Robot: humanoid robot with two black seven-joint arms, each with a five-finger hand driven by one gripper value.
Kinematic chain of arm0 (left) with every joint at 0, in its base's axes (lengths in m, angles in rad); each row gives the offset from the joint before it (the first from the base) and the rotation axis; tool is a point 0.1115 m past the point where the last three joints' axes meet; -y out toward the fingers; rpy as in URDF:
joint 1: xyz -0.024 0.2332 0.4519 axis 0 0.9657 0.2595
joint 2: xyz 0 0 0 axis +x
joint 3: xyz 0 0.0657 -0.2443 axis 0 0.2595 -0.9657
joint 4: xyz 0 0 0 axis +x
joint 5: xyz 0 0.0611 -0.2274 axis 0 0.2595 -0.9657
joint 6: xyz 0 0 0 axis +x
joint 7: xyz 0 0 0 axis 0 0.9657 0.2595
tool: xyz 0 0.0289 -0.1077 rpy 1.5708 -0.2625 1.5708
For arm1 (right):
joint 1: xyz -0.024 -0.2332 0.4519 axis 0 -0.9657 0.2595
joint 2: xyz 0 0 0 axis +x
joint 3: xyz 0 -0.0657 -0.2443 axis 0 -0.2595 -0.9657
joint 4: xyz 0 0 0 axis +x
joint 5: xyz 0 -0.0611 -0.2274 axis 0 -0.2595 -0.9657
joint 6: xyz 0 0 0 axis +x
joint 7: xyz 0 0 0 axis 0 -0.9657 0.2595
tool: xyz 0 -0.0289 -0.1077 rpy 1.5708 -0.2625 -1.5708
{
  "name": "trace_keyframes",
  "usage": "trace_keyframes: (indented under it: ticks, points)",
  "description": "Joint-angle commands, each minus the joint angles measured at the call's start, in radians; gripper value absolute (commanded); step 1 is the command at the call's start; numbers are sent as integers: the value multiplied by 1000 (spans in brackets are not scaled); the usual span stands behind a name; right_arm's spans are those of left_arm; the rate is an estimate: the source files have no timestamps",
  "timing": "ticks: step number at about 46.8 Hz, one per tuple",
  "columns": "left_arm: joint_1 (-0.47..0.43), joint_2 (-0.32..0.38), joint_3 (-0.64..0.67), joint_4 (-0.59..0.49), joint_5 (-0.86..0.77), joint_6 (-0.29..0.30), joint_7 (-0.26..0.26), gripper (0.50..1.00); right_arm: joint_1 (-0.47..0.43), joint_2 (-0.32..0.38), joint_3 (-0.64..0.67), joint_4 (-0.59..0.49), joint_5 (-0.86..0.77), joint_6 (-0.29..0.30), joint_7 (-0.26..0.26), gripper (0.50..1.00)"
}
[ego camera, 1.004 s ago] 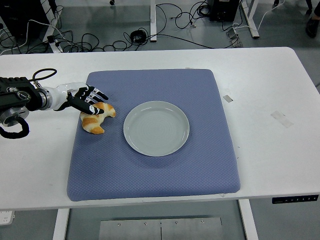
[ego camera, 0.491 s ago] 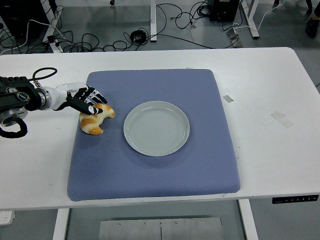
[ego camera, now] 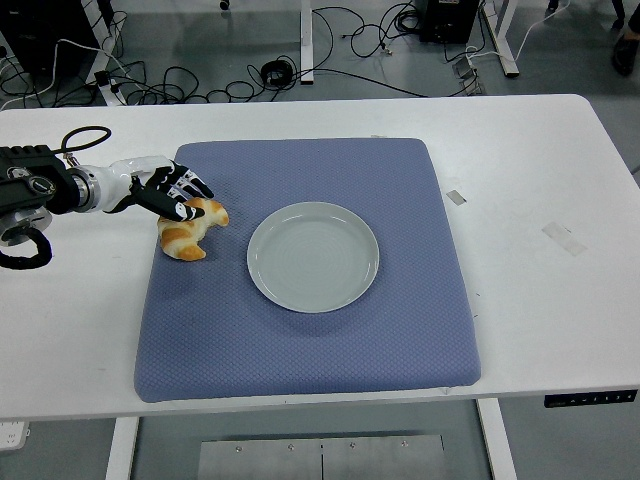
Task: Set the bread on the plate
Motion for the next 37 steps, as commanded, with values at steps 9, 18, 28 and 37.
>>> trace_keyframes:
  ticks: [9, 18, 28, 37]
  points:
    - [-40, -6, -56, 0, 0, -20, 0, 624, 0, 0, 0, 0, 0, 0, 0, 1000]
    - [-55, -41, -96, 0, 2, -41, 0, 624, 0, 0, 0, 0, 0, 0, 0, 1000]
    - [-68, -112, -123, 0, 2, -55, 0, 628, 0, 0, 0, 2, 0, 0, 0, 1000]
    - [-68, -176, -126, 0, 0, -54, 0, 630, 0, 0, 0, 0, 0, 0, 0, 1000]
